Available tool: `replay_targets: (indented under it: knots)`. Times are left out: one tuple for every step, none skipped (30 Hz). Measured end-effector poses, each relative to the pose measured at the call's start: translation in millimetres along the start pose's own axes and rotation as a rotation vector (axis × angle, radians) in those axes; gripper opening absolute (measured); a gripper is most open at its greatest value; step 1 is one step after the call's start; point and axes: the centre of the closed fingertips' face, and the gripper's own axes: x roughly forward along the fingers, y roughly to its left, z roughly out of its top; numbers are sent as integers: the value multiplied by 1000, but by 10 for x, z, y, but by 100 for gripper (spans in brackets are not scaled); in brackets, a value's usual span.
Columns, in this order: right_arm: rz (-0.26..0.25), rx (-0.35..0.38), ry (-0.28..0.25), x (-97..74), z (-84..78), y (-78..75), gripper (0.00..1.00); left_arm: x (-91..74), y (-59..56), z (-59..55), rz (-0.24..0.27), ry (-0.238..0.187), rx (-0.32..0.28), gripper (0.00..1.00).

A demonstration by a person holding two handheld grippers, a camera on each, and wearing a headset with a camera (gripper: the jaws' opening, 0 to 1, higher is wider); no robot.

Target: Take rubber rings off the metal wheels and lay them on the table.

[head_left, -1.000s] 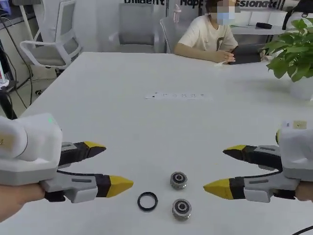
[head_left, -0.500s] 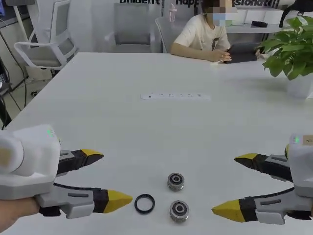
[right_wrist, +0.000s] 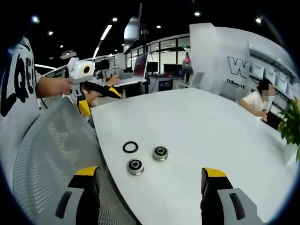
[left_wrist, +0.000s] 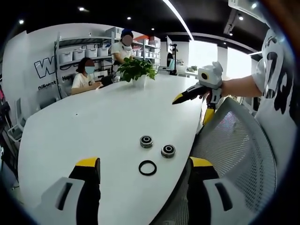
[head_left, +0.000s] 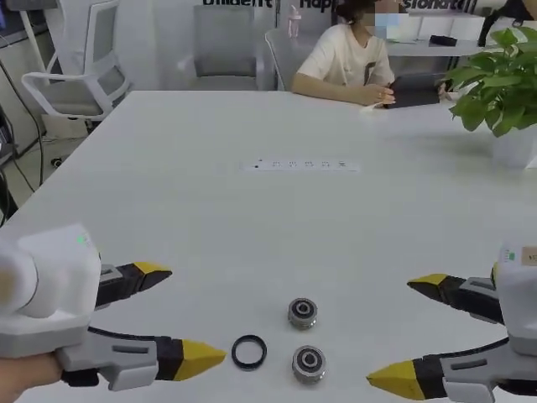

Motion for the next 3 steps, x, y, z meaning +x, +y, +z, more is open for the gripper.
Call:
replay_targets:
  knots:
    - [-2,2,-1,-4,-7,-9,89,-3,3,-6,1,1,1,74]
    - [-3,4,-1,-6,-10,-14,89,-6,4,-11,2,2,1,74]
    - [-2,8,-1,-7,-13,-13,89,-11,2,-15,0,2,0,74]
